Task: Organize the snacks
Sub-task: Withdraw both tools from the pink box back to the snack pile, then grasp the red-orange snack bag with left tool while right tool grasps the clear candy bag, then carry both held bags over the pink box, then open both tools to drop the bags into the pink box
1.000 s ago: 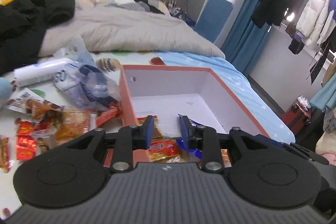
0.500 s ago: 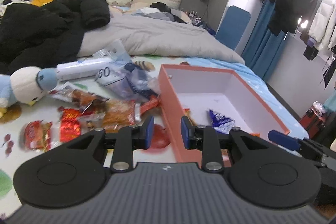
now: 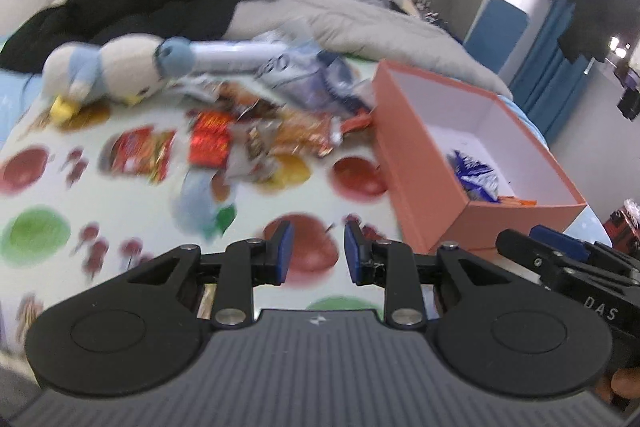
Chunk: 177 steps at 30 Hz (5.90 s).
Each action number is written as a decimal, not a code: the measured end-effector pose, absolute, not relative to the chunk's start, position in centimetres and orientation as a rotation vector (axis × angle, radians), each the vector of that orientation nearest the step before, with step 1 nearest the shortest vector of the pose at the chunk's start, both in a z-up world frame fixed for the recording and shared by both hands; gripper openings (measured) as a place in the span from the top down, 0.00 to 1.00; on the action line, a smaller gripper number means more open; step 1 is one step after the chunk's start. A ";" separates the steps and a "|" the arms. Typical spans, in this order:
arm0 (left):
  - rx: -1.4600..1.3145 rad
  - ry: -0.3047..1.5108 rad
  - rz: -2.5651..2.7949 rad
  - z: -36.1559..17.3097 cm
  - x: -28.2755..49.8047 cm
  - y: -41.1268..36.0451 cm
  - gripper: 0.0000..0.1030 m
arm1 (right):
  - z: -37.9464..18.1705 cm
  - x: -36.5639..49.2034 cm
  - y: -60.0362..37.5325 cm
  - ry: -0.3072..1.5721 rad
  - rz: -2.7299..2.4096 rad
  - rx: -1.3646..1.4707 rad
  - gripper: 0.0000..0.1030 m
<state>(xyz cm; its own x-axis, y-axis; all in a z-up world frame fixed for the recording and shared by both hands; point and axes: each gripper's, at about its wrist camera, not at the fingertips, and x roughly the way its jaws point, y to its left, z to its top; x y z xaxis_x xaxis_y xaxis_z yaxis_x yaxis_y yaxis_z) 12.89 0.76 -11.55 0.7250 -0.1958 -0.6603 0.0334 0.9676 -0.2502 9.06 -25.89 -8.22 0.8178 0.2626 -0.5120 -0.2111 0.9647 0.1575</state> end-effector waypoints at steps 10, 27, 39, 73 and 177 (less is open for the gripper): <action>-0.312 0.771 -0.022 -14.2 9.8 5.3 0.57 | -9.7 7.0 -22.5 0.627 0.342 0.039 0.41; -0.340 0.766 0.137 -19.1 16.1 11.7 0.27 | -12.6 12.5 -17.1 0.703 0.422 -0.009 0.41; -0.211 0.772 0.124 -22.4 24.2 14.5 0.09 | -14.6 20.6 -13.6 0.733 0.436 0.018 0.21; -0.018 0.782 -0.017 -25.9 32.5 15.8 0.34 | -19.7 30.7 -6.6 0.748 0.397 -0.113 0.64; -0.055 0.840 -0.429 -11.2 36.7 -22.6 0.34 | -9.8 24.6 -41.8 0.670 -0.009 0.211 0.73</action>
